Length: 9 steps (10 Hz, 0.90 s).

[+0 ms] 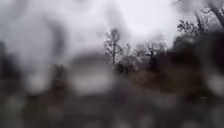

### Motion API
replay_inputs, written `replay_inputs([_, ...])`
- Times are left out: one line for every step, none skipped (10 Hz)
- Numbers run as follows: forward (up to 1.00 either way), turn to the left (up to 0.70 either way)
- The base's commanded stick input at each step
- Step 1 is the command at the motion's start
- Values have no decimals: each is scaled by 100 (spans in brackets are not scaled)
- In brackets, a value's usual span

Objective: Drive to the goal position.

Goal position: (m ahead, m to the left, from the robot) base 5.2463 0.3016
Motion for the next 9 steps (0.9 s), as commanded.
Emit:
replay_inputs([85, 0])
replay_inputs([85, 0])
replay_inputs([85, 0])
replay_inputs([85, 0])
replay_inputs([85, 0])
replay_inputs([85, 0])
replay_inputs([85, 0])
replay_inputs([85, 0])
replay_inputs([85, 0])
